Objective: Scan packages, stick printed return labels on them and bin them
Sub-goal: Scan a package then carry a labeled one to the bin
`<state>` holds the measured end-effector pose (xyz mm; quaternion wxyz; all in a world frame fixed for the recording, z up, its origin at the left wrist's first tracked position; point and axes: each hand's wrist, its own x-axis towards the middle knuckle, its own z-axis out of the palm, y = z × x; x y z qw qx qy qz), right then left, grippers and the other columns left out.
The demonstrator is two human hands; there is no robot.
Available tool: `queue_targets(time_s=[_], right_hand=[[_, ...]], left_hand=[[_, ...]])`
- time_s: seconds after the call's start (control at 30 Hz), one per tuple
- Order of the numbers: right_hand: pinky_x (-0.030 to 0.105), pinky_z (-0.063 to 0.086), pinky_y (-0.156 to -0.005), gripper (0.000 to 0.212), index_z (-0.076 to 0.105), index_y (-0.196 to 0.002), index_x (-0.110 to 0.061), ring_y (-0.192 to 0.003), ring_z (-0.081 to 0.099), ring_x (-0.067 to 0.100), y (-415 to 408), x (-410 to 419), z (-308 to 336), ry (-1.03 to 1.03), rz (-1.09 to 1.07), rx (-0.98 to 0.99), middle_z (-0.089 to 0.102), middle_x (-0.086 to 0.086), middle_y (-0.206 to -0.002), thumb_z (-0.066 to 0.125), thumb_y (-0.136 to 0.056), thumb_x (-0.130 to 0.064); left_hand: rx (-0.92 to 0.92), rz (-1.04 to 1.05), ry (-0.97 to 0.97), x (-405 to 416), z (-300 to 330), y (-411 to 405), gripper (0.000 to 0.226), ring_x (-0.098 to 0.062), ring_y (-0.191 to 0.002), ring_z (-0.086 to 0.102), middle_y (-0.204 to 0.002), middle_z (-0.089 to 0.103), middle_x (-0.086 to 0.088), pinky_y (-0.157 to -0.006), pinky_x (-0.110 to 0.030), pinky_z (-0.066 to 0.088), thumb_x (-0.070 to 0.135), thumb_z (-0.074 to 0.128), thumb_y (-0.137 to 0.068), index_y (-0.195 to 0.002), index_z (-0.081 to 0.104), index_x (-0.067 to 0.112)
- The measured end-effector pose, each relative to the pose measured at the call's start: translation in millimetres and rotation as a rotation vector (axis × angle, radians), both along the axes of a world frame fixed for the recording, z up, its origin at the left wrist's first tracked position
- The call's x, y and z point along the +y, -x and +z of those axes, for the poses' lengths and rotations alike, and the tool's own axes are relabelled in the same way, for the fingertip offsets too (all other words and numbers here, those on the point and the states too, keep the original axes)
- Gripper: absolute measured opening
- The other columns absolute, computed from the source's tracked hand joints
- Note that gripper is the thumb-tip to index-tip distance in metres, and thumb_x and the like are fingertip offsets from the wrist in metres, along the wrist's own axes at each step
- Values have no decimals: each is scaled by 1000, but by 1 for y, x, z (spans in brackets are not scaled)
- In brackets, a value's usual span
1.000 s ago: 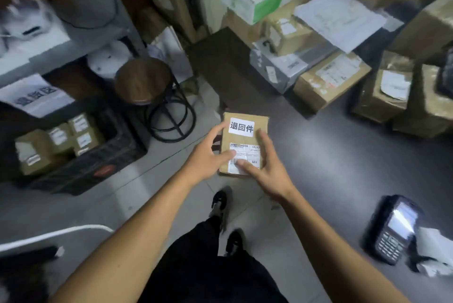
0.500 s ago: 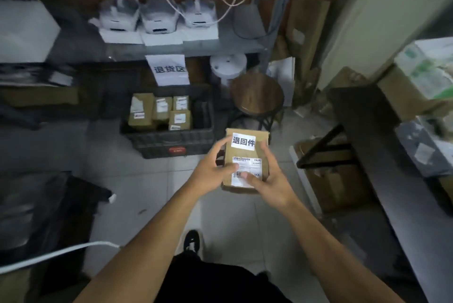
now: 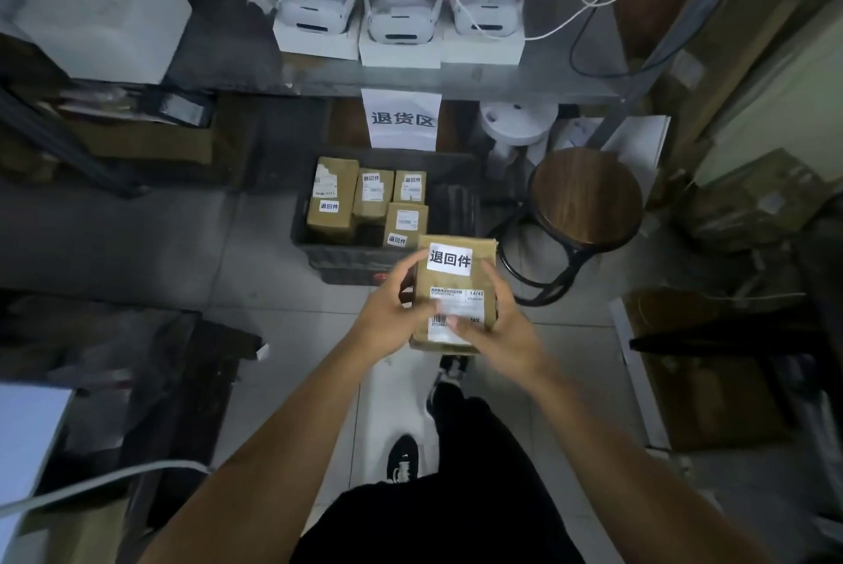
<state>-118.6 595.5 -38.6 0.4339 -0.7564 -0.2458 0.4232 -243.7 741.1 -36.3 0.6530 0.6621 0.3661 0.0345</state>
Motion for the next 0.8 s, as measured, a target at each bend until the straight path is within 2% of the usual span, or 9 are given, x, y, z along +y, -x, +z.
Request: queue_targets(time_s=[0.13, 0.27, 0.33, 0.37, 0.43, 0.53, 0.67, 0.73, 0.8], right_hand=[[-2, 37, -72, 93, 17, -152, -40, -104, 58, 0, -54, 53, -19, 47, 33, -57, 59, -21, -115, 78, -82, -39], [6, 37, -83, 97, 15, -154, -33, -113, 54, 3, -115, 109, -47, 81, 81, -57, 55, -23, -119, 77, -80, -45], [2, 38, -83, 95, 17, -154, -33, -110, 55, 0, -141, 134, -68, 97, 76, -32, 53, -33, -117, 77, -81, -42], [6, 42, -87, 93, 17, -153, -36, -109, 57, -1, -154, 147, -81, 103, 69, -18, 54, -33, -117, 77, -82, -41], [27, 50, -96, 92, 17, -152, -42, -108, 62, 2, -179, 172, -111, 122, 67, -2, 62, -22, -122, 77, -82, -42], [45, 54, -94, 90, 17, -151, -44, -109, 66, 11, -212, 205, -165, 115, 94, 56, 64, -8, -126, 75, -84, -41], [45, 54, -96, 85, 17, -152, -41, -112, 64, 7, -246, 243, -240, 123, 69, 57, 62, -10, -128, 72, -88, -33], [48, 53, -96, 85, 16, -151, -46, -114, 63, 10, -261, 263, -283, 124, 35, 55, 63, -10, -127, 71, -89, -30], [41, 54, -94, 85, 13, -150, -50, -112, 63, 9, -275, 283, -322, 164, -17, 36, 62, -12, -127, 69, -90, -29]], left_hand=[[22, -19, 5, 49, -19, -52, 71, -8, -122, 57, -133, 59, 14, -103, -41, 51, 14, 71, -87, -141, 39, 49], [84, -35, 8, 102, -45, -111, 72, -4, -122, 56, -137, 56, 15, -102, -36, 51, 17, 69, -90, -144, 34, 49], [100, -37, 34, 127, -62, -139, 72, 5, -119, 54, -134, 54, 19, -100, -29, 49, 18, 70, -90, -146, 33, 45], [116, -39, 51, 139, -72, -153, 74, 5, -118, 54, -131, 54, 22, -99, -28, 49, 20, 71, -90, -147, 31, 45], [144, -41, 90, 162, -98, -180, 77, -1, -120, 54, -125, 53, 25, -99, -32, 50, 24, 72, -88, -148, 28, 46], [165, -35, 141, 193, -151, -216, 79, -4, -114, 61, -123, 59, 22, -97, -33, 54, 30, 76, -86, -147, 29, 47], [180, -39, 126, 235, -226, -248, 74, -14, -135, 47, -151, 45, 7, -108, -42, 45, 47, 71, -87, -146, 26, 57], [221, -24, 54, 259, -265, -257, 63, -16, -141, 38, -147, 46, 11, -113, -44, 37, 49, 64, -92, -141, 28, 64], [304, -39, -68, 280, -303, -263, 57, -15, -137, 42, -143, 50, 7, -109, -38, 39, 39, 59, -97, -143, 30, 59]])
